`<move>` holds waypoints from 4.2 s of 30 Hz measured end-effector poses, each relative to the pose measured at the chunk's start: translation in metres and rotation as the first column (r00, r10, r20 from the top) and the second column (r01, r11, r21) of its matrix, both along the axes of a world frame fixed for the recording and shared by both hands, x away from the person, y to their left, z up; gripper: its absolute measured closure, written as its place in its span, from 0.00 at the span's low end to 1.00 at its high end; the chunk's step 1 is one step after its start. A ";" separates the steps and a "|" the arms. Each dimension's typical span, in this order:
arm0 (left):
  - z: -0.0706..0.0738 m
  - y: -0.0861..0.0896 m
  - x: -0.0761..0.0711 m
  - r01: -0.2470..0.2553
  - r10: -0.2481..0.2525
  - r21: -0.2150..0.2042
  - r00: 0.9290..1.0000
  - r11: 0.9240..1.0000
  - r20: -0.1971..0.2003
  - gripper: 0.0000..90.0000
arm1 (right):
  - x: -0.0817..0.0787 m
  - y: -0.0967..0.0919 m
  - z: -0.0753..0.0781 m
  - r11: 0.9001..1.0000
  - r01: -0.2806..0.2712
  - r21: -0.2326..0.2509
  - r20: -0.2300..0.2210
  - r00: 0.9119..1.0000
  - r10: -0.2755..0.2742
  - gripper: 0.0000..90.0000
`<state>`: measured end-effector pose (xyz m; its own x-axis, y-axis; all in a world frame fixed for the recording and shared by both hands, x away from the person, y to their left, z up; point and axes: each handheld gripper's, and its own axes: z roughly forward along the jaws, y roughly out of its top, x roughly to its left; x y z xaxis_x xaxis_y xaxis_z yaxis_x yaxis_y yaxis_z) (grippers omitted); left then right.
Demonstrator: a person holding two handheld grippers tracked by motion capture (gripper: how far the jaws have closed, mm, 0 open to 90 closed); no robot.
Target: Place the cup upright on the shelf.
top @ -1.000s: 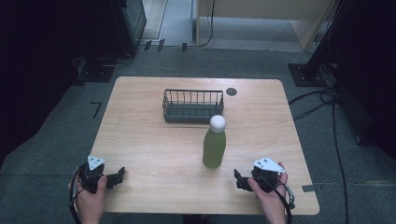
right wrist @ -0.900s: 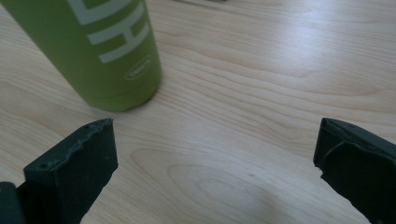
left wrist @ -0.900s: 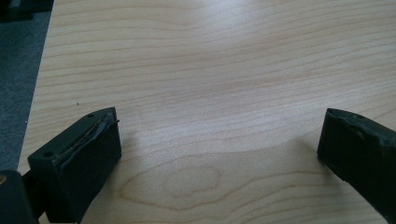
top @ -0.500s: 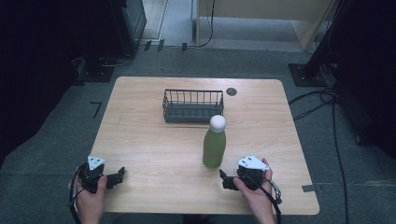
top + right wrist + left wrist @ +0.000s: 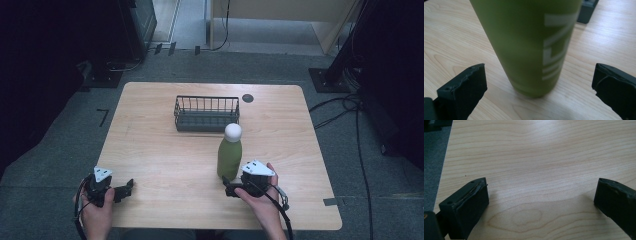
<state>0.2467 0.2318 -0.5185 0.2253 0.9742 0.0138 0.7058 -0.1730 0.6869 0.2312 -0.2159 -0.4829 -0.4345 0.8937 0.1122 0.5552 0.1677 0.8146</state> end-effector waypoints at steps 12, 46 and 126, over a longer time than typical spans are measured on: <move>0.000 0.000 0.000 0.000 0.000 0.000 1.000 1.000 0.000 0.00 | 0.011 0.020 0.012 0.999 0.034 0.009 0.083 0.996 -0.035 0.08; 0.000 0.000 0.000 0.000 0.000 -0.001 1.000 1.000 0.000 0.00 | 0.030 0.035 0.030 0.995 0.100 0.031 0.185 0.977 -0.104 0.23; 0.000 0.000 0.000 -0.001 0.001 -0.003 1.000 1.000 0.000 0.00 | 0.217 0.053 0.083 0.975 0.216 0.060 0.218 0.950 -0.224 0.23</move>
<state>0.2468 0.2317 -0.5185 0.2239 0.9745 0.0113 0.7059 -0.1702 0.6875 0.4479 -0.1628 -0.4004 -0.2455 0.9670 0.0681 0.3792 0.0311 0.9248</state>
